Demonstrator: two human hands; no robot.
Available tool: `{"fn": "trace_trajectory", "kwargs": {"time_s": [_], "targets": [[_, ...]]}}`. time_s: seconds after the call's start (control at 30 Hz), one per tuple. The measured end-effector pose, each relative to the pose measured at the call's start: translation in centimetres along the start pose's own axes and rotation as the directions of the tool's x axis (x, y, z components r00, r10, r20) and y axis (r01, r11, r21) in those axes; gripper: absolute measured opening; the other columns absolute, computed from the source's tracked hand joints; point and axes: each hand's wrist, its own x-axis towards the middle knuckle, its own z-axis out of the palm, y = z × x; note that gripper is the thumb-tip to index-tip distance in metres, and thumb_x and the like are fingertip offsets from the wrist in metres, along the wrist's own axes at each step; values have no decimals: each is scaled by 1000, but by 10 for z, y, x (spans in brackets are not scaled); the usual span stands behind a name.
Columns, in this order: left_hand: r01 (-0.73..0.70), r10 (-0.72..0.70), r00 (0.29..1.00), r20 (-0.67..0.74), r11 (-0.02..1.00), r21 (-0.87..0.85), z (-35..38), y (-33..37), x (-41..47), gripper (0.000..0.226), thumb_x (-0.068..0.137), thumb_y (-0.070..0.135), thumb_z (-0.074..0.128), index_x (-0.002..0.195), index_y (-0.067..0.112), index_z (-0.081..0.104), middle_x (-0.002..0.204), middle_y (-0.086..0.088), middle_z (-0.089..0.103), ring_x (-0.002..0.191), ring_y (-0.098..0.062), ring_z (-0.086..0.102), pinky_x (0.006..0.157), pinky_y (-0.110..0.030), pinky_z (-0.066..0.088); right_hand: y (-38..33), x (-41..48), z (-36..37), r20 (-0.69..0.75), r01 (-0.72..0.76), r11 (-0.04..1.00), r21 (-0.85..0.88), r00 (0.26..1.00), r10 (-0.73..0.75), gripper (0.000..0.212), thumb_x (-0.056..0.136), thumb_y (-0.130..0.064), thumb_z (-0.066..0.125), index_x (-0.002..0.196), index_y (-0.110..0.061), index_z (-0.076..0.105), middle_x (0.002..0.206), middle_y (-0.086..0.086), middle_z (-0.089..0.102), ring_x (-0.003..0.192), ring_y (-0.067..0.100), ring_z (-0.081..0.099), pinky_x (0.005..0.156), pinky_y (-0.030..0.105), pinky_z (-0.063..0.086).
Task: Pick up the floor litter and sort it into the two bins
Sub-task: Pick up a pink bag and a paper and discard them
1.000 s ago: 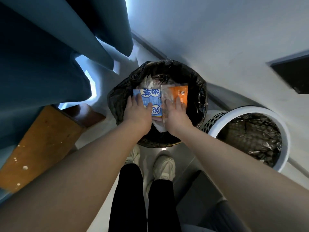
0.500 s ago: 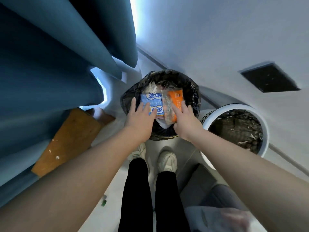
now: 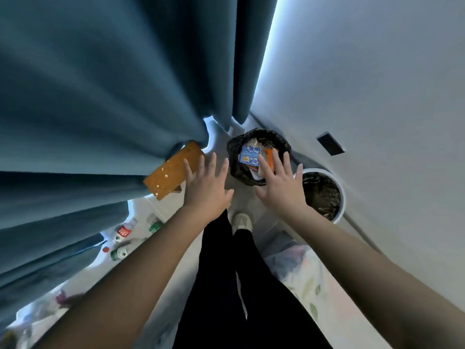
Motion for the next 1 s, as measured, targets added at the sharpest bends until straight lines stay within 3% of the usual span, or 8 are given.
{"fn": "trace_trajectory", "kwargs": {"time_s": [0.13,0.3,0.47,0.57,0.77,0.87,1.0], "targets": [[153,-163,986,-43,972,-179,6,-3,-92,72,95,56,31,152,24,0,160,-8,-2,146,-34,0,111,-63,-3,-32,-64,-17,-30,137,989,-46,990,-139,76,93,-53,44,153,-32,3,162,6,-4,147,32,-10,114,61,2],[349,-373,927,-33,893,-285,25,-24,-182,70,95,56,26,152,24,1,160,-7,-2,146,-32,0,109,-64,-8,-78,-109,-19,83,342,927,-156,939,-333,75,95,-52,39,153,-32,-5,161,5,-12,147,31,-15,116,58,-2],[622,-661,748,61,665,-414,69,-63,-277,69,95,54,27,152,24,1,160,-6,-2,147,-28,-2,109,-64,-9,-159,-142,-7,185,592,758,-275,806,-562,74,96,-52,36,153,-29,-6,160,4,-16,147,30,-15,116,56,-3],[719,-760,631,157,497,-487,103,-83,-331,70,96,54,27,152,25,-3,160,-4,-6,147,-27,-4,108,-63,-10,-215,-162,10,221,693,636,-339,716,-663,73,97,-54,33,153,-29,-6,160,5,-16,147,31,-14,116,56,-2],[786,-844,470,259,266,-559,179,-122,-444,69,97,52,27,152,24,-4,160,-3,-5,147,-25,-4,111,-62,-7,-336,-226,68,264,809,456,-372,563,-784,72,96,-53,36,153,-29,-2,161,5,-11,147,31,-9,115,56,1],[787,-862,434,263,220,-576,220,-146,-498,69,96,53,27,152,25,-2,160,-3,-3,147,-25,-4,111,-63,-6,-393,-269,109,262,843,410,-347,507,-821,73,93,-53,37,153,-30,2,161,6,-5,147,31,-5,114,57,6],[803,-892,374,252,176,-569,263,-182,-560,69,95,53,29,151,25,0,160,-3,0,147,-24,-1,109,-64,-6,-456,-320,158,318,871,405,-278,481,-817,76,93,-50,43,153,-33,-1,161,2,-10,147,29,-10,116,55,3]]}}
